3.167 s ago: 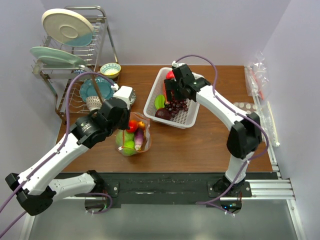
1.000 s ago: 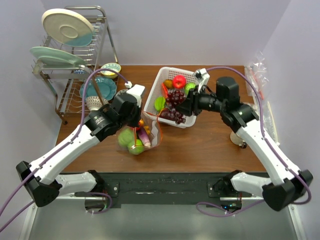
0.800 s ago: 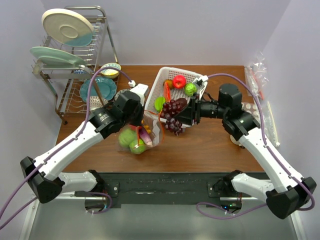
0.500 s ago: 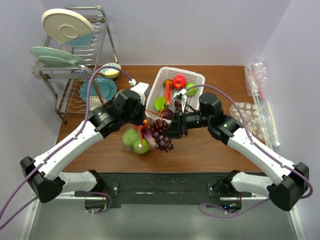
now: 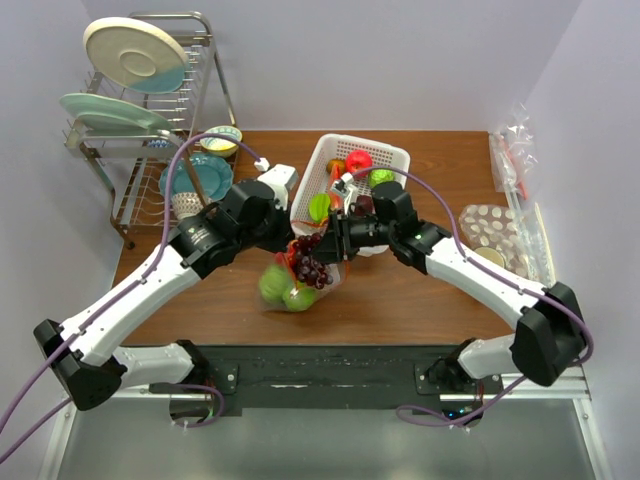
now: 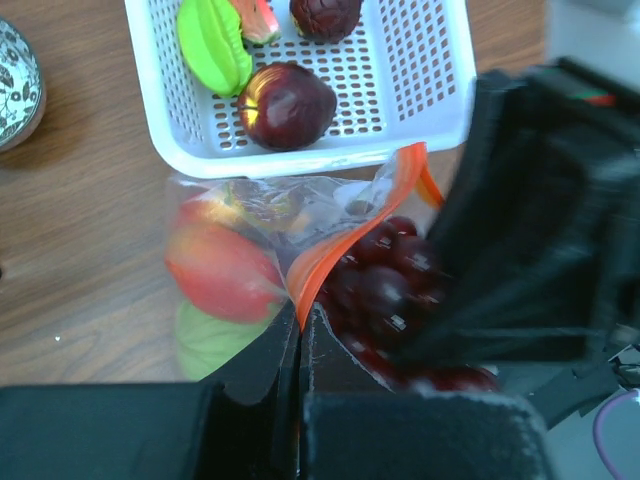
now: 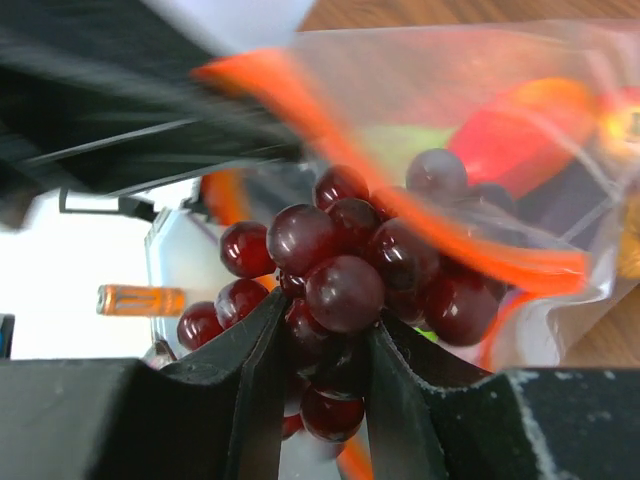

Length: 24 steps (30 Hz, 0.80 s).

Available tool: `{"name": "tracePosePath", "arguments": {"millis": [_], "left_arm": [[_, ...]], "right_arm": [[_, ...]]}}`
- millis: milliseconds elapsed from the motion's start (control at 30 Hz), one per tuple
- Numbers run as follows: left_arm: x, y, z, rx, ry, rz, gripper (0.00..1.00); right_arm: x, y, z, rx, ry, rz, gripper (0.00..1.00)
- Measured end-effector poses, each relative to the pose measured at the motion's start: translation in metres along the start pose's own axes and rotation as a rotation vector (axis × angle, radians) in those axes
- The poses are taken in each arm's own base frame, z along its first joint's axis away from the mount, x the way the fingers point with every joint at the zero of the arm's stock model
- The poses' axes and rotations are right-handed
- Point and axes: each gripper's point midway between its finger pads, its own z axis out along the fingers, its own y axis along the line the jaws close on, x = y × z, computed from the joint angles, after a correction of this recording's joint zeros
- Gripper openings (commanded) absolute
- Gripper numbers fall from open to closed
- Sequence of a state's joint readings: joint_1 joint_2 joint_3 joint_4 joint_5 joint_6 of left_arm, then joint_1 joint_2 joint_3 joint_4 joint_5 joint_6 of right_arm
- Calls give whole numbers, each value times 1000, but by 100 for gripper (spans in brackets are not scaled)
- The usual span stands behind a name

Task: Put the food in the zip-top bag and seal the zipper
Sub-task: Place the fake fruit in the zipper food storage bag.

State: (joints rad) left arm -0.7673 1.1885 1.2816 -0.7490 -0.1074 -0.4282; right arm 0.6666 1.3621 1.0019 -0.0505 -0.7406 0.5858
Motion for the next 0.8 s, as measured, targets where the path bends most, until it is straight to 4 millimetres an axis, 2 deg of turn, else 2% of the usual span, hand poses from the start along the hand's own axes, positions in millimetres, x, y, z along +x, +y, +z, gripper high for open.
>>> {"name": "tracePosePath", "arguments": {"millis": [133,167,200,233,267,300,433,567,700,800], "left_arm": [[-6,-4,-4,17,-14,-2,0],[-6,-4,-5,18,-14,-2,0],[-6,-4,-5,20,-15,-3,0],[-6,-5,-6,23,-16,-3,0],[-7,-5,-7,27,-18,-5,0],[-7,-6,-8,32,-21,-7,0],[-8,-8,-11,42,-26,-11,0],[-7,-8,-11,43,-25,-11,0],[-7,-8,-11,42,-24,-12,0],[-7,-8,-11,41,-23,-14,0]], "right_arm": [[-5,-20,8,71,-19,13,34],[-7,-22,9,82,-27,8,41],[-11,-24,8,101,-39,3,61],[-15,-24,8,115,-51,-7,68],[-20,-25,8,129,-64,-17,80],[-25,-24,7,137,-76,-32,82],[-38,-22,4,161,-107,-64,84],[-34,-23,-5,212,-103,-62,81],[-35,-18,-32,316,-120,-79,73],[-38,-12,-60,402,-155,-109,69]]}}
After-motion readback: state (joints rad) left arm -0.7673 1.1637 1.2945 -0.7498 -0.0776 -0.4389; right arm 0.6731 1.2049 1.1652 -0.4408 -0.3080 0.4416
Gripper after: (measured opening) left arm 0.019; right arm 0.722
